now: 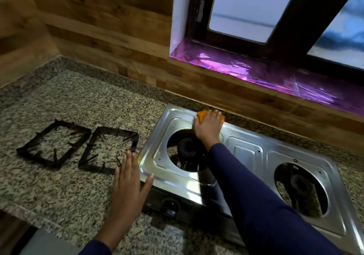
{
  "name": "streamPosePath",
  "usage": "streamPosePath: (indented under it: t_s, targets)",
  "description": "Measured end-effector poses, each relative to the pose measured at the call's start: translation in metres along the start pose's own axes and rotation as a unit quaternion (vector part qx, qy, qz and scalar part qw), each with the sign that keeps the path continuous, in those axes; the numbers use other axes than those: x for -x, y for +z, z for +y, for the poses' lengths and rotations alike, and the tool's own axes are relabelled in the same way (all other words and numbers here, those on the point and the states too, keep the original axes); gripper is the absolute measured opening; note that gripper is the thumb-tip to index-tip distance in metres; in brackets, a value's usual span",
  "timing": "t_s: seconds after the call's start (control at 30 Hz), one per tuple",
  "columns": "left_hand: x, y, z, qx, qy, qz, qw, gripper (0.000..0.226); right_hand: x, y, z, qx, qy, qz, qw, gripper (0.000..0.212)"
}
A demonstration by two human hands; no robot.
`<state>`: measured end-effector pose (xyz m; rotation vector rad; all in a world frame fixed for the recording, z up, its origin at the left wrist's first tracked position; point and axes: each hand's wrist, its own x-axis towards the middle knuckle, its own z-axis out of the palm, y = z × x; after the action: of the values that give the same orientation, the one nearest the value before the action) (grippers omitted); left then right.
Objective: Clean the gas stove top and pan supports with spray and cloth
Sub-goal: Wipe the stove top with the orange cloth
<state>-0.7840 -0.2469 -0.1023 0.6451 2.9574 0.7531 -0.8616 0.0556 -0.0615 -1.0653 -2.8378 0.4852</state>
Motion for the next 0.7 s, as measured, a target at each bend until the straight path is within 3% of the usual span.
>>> streamPosePath:
  t_s: [0.1, 0.23, 0.33, 0.4, 0.5, 0.57, 0.7]
  targets:
    - [0.001, -0.002, 0.0, 0.031, -0.002, -0.021, 0.999, 0.088, -0.006, 0.011, -0.051, 0.027, -0.064, -0.05, 0.996, 0.077]
    - [-0.002, -0.006, -0.004, 0.148, -0.037, -0.05, 0.987, 0.097, 0.009, 0.026, -0.112, 0.04, -0.219, -0.097, 0.97, 0.067]
    - [-0.002, -0.018, -0.009, 0.305, -0.093, -0.054, 0.946, 0.106, 0.048, 0.035, -0.139, 0.111, -0.347, -0.103, 0.926, 0.047]
    - [0.003, -0.032, -0.015, 0.403, -0.136, -0.039, 0.904, 0.097, 0.088, 0.044, -0.141, 0.147, -0.407, -0.089, 0.897, 0.033]
    - [0.005, -0.055, -0.036, 0.491, -0.181, 0.005, 0.852, 0.077, 0.148, 0.055, -0.127, 0.041, -0.461, -0.052, 0.885, 0.024]
    - [-0.002, -0.063, -0.051, 0.504, -0.184, 0.021, 0.844, 0.067, 0.176, 0.058, -0.112, -0.038, -0.474, -0.058, 0.878, 0.022]
    - [-0.023, -0.065, -0.061, 0.508, -0.161, 0.012, 0.846, 0.054, 0.201, 0.058, -0.086, -0.063, -0.509, -0.098, 0.853, 0.043]
